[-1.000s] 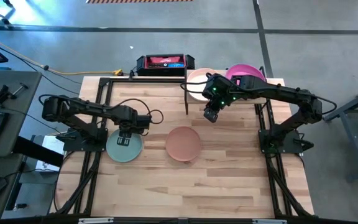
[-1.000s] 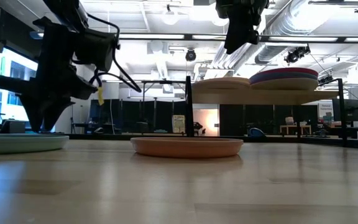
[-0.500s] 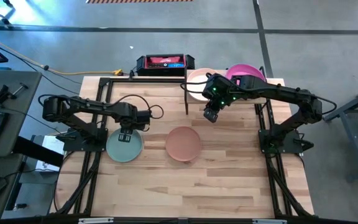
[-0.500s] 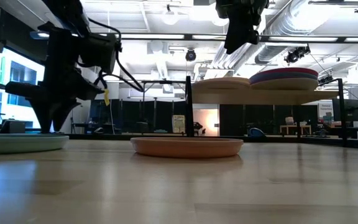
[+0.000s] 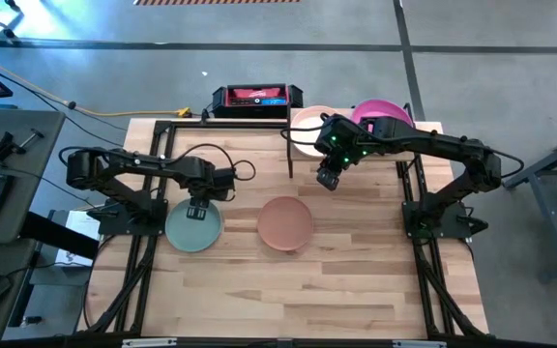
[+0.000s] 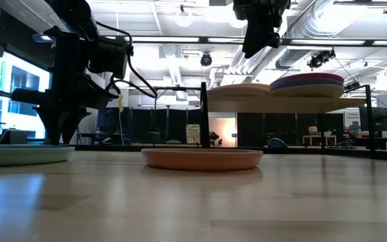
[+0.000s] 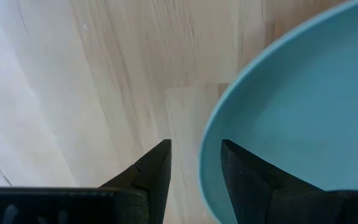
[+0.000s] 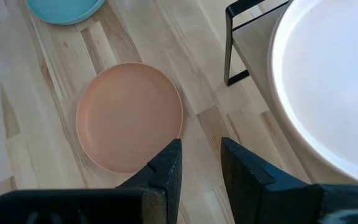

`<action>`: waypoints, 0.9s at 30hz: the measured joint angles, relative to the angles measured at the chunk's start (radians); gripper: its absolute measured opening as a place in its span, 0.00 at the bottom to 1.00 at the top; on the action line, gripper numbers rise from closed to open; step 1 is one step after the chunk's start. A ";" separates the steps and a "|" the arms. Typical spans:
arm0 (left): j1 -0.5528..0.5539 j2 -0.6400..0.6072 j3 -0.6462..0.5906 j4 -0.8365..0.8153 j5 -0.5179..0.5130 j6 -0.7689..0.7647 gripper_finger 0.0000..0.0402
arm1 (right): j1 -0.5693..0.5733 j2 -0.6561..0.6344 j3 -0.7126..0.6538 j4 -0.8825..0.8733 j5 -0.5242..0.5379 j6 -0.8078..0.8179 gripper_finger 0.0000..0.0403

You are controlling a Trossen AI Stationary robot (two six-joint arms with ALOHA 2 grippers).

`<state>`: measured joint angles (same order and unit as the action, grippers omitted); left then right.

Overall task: Place and stack plates onto a shelf
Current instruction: Stack the light blue plate on top of the light orange plate on the shelf

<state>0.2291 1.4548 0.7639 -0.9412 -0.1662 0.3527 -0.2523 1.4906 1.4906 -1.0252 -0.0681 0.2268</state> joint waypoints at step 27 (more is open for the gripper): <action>0.000 0.138 0.004 0.024 0.000 0.020 0.32 | 0.000 0.000 0.000 0.007 0.001 0.000 0.22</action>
<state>0.2291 1.5926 0.7678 -0.9169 -0.1658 0.3727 -0.2523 1.4906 1.4906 -1.0184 -0.0673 0.2268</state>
